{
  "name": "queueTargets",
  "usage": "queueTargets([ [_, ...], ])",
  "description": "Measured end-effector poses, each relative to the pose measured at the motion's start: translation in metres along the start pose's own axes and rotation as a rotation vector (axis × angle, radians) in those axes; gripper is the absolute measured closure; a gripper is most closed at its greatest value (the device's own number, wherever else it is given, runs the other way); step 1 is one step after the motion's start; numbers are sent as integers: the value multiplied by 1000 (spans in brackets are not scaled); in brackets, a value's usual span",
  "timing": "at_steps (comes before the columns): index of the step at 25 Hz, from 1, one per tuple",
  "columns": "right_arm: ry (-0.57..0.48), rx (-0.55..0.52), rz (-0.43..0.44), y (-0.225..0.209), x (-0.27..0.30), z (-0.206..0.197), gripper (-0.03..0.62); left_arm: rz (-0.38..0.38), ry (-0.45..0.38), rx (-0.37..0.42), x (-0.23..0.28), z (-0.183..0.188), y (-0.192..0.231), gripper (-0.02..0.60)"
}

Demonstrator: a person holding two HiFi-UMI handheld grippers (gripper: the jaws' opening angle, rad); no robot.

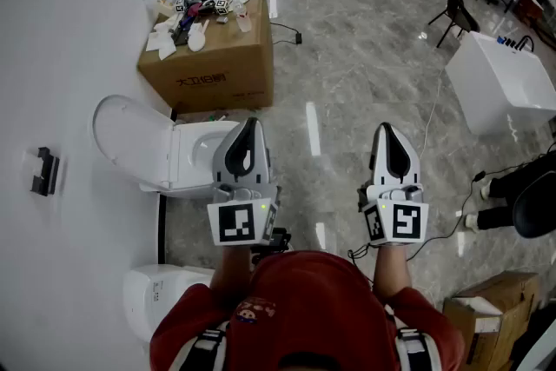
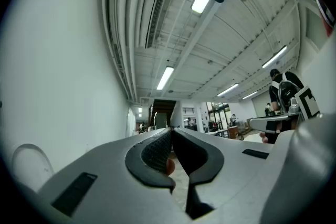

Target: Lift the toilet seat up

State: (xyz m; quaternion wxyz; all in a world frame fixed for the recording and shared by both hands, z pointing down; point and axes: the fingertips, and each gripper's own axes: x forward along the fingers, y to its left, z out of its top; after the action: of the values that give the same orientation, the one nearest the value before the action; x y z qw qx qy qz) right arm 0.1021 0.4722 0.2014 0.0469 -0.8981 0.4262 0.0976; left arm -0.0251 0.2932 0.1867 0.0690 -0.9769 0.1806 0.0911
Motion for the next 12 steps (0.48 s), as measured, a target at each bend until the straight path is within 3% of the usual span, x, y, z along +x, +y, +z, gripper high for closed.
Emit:
queueTargets([
  [12, 2, -9, -2, 25, -2, 0, 580, 0, -10, -14, -11, 2, 18, 563],
])
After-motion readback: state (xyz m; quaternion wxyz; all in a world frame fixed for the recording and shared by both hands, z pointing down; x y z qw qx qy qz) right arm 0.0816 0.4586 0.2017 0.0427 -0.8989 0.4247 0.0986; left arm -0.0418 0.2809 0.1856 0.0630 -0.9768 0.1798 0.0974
